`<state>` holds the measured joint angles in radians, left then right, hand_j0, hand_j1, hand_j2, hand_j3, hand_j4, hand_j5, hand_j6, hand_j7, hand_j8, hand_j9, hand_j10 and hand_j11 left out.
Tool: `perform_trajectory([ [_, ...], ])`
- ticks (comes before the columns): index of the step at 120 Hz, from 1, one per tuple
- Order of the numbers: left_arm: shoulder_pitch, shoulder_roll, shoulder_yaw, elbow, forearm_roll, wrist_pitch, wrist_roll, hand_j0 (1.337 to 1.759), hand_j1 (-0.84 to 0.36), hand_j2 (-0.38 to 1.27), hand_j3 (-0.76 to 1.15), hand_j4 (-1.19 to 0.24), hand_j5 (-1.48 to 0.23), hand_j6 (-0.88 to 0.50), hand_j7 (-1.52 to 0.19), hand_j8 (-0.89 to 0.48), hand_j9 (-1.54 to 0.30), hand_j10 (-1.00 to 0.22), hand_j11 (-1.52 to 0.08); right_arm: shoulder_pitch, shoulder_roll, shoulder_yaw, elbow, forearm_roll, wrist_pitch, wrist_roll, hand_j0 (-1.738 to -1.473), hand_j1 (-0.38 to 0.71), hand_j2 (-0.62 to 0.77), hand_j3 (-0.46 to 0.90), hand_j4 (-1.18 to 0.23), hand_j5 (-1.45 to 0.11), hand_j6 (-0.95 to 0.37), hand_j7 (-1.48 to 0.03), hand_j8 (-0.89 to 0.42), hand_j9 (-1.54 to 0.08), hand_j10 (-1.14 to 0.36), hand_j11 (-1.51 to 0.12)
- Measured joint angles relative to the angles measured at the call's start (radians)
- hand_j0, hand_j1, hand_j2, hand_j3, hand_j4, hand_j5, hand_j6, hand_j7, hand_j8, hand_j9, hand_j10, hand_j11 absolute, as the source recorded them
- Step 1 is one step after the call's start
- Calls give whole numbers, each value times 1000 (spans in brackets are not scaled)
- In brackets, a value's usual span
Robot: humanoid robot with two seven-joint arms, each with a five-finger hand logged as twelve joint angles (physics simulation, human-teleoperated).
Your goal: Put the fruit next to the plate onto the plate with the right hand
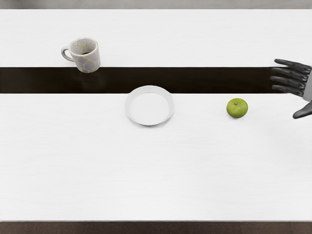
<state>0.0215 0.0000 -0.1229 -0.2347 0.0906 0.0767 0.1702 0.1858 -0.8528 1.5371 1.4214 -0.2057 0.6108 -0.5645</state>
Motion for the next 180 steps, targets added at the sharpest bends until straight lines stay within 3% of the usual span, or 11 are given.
perform_trajectory([
  [20,0,0,0,0,0,0,0,1658,339,2,0,-9,-11,-9,-11,-8,-11,-8,-11,-3,6,-10,2,3,0,0,-1658,-329,-2,0,-17,-23,-16,-23,-16,-23,-17,-23],
  [28,0,0,0,0,0,0,0,1658,339,2,0,-9,-11,-9,-11,-8,-11,-8,-11,31,8,-64,13,2,0,-1,-1658,-329,-2,0,-16,-23,-16,-23,-16,-23,-16,-23],
  [41,0,0,0,0,0,0,0,1658,339,2,0,-9,-11,-9,-11,-9,-11,-8,-11,177,-40,-247,49,-51,0,-9,-1658,-328,-2,0,-18,-24,-18,-24,-18,-24,-18,-24],
  [52,0,0,0,0,0,0,0,1658,339,2,0,-9,-11,-9,-11,-8,-11,-8,-11,277,-85,-334,126,-153,-39,-31,-1658,-326,-2,0,-20,-26,-19,-26,-19,-26,-19,-26],
  [58,0,0,0,0,0,0,0,1658,339,2,0,-9,-11,-9,-11,-8,-11,-8,-11,370,-98,-421,158,-216,-92,-37,-1658,-325,-3,0,-21,-27,-21,-27,-20,-27,-20,-27],
  [74,1,0,0,0,0,0,0,1658,339,2,0,-9,-11,-9,-11,-8,-11,-8,-11,726,-106,-821,195,-362,-324,-44,-1658,-321,-4,0,-25,-31,-25,-31,-25,-31,-24,-31],
  [89,0,0,0,0,0,0,0,1658,339,2,0,-8,-11,-9,-11,-8,-11,-8,-11,869,-17,-1139,184,-507,-618,-46,-1658,-309,-6,0,-37,-45,-38,-45,-37,-45,-36,-45],
  [110,0,0,0,0,0,0,0,1658,339,2,0,-8,-11,-9,-11,-9,-11,-8,-11,926,83,-1310,149,-631,-864,-46,-1658,-246,-16,0,-91,-114,-92,-113,-91,-113,-90,-113],
  [119,1,0,0,0,0,0,0,1658,339,2,0,-8,-11,-9,-11,-8,-11,-8,-11,928,162,-1377,77,-648,-944,-46,-1658,-232,-18,0,-102,-129,-103,-128,-102,-128,-101,-128],
  [147,1,0,0,0,0,0,0,1658,339,2,0,-8,-11,-9,-11,-8,-11,-8,-11,878,263,-1458,-55,-665,-1028,-46,-1658,-237,-17,0,-98,-123,-99,-123,-98,-123,-97,-123],
  [180,0,0,0,0,0,0,0,1658,339,2,0,-8,-11,-9,-11,-8,-11,-8,-11,866,280,-1459,-77,-660,-1037,-46,-1658,18,-59,0,-310,-400,-311,-399,-310,-400,-309,-399],
])
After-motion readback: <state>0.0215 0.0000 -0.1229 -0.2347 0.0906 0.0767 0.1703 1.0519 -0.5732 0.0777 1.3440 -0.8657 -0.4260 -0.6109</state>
